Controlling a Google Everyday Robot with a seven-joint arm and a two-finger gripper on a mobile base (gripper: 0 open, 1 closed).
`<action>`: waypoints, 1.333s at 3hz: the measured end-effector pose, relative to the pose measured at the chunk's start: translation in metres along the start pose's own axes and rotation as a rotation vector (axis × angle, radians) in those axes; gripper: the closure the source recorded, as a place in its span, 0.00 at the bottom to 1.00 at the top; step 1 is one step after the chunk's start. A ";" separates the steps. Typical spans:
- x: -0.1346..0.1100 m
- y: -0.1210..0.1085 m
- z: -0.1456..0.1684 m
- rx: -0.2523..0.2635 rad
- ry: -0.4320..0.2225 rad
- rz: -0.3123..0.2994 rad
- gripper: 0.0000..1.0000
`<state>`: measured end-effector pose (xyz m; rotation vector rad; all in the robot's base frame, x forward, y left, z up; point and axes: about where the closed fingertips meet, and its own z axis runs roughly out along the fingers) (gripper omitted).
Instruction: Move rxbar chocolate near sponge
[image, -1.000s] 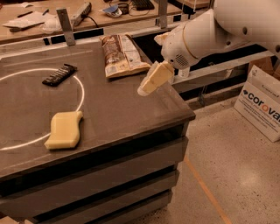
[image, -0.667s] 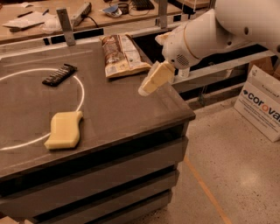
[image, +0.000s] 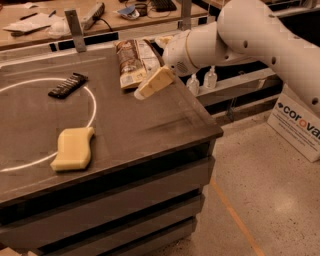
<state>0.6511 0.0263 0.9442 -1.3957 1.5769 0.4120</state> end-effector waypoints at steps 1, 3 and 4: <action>-0.003 -0.001 0.041 -0.036 -0.046 0.015 0.00; -0.020 0.007 0.112 -0.090 -0.031 0.030 0.00; -0.029 0.005 0.143 -0.119 -0.026 0.025 0.00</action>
Offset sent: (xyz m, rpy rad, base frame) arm 0.0449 0.1054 -0.0494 0.0202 0.0976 0.0398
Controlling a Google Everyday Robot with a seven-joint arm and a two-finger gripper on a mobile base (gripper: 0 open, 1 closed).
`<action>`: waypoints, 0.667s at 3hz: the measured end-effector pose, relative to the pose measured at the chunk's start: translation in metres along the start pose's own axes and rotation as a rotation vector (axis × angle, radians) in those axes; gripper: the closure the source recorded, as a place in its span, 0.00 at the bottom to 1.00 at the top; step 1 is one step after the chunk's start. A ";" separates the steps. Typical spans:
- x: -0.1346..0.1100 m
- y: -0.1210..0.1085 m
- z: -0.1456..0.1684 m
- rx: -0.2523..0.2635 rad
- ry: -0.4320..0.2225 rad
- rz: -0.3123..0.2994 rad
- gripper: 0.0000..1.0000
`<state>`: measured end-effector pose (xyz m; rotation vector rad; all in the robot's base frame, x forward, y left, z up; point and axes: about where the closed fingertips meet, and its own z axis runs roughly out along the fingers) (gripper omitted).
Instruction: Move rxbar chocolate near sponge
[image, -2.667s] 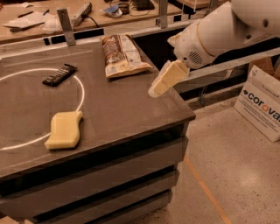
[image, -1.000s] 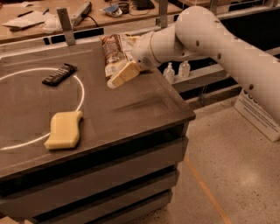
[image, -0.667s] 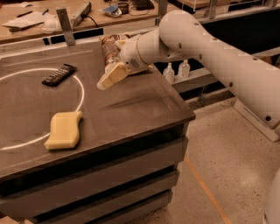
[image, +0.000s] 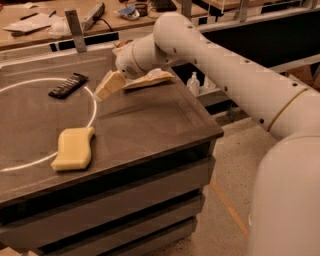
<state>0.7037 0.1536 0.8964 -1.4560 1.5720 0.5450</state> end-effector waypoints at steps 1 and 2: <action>-0.006 -0.008 0.029 -0.028 -0.008 0.025 0.00; -0.015 -0.015 0.055 -0.048 -0.027 0.067 0.00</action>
Offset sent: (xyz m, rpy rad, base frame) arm 0.0488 0.0742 -0.0103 0.0812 0.1214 0.0021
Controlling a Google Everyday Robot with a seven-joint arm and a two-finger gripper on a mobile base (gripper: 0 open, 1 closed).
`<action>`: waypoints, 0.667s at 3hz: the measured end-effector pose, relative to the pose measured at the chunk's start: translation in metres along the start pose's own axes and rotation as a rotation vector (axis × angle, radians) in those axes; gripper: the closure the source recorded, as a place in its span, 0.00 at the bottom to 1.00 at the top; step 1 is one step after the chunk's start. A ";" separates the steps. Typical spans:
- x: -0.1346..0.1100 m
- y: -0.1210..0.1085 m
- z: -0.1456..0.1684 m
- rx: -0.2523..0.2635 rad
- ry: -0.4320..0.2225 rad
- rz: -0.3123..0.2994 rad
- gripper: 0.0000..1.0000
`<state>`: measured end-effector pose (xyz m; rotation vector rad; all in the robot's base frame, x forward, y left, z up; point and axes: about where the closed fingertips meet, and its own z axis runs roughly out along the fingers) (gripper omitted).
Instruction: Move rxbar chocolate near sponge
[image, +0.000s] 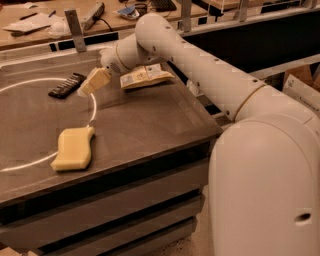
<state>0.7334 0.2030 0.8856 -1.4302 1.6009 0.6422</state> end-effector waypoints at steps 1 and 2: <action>-0.006 -0.004 0.024 -0.029 -0.013 0.044 0.00; -0.012 -0.004 0.049 -0.061 -0.023 0.082 0.00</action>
Offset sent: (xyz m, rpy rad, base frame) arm 0.0288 0.0693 -0.0178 0.0665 0.1456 0.0209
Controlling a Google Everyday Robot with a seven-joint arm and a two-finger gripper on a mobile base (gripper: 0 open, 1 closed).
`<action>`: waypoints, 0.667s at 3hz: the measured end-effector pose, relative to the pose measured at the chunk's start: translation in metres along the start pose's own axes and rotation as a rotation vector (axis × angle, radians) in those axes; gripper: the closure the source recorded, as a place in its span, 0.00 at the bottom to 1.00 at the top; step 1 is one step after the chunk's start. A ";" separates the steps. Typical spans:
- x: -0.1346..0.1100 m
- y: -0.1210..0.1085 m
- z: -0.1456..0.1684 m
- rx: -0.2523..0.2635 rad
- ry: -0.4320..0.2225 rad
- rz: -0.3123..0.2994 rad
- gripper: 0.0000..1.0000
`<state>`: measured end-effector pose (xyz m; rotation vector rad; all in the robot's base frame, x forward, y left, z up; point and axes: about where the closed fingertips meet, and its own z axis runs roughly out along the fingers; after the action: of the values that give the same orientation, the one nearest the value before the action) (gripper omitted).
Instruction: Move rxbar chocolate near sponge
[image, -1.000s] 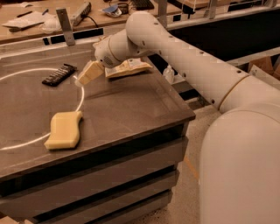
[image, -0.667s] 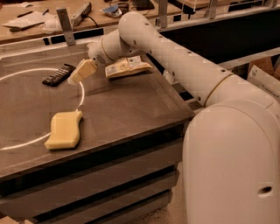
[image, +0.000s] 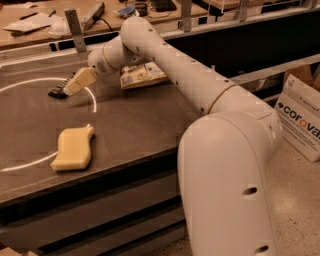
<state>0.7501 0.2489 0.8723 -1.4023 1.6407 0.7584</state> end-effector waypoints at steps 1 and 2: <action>-0.004 0.003 0.025 -0.039 -0.001 0.012 0.00; -0.007 0.008 0.046 -0.080 0.011 0.009 0.00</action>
Offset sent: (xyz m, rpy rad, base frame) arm 0.0054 0.0618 -0.0187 -0.0171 0.0637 0.0997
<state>0.7515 0.2929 0.8561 -1.4577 1.6420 0.8309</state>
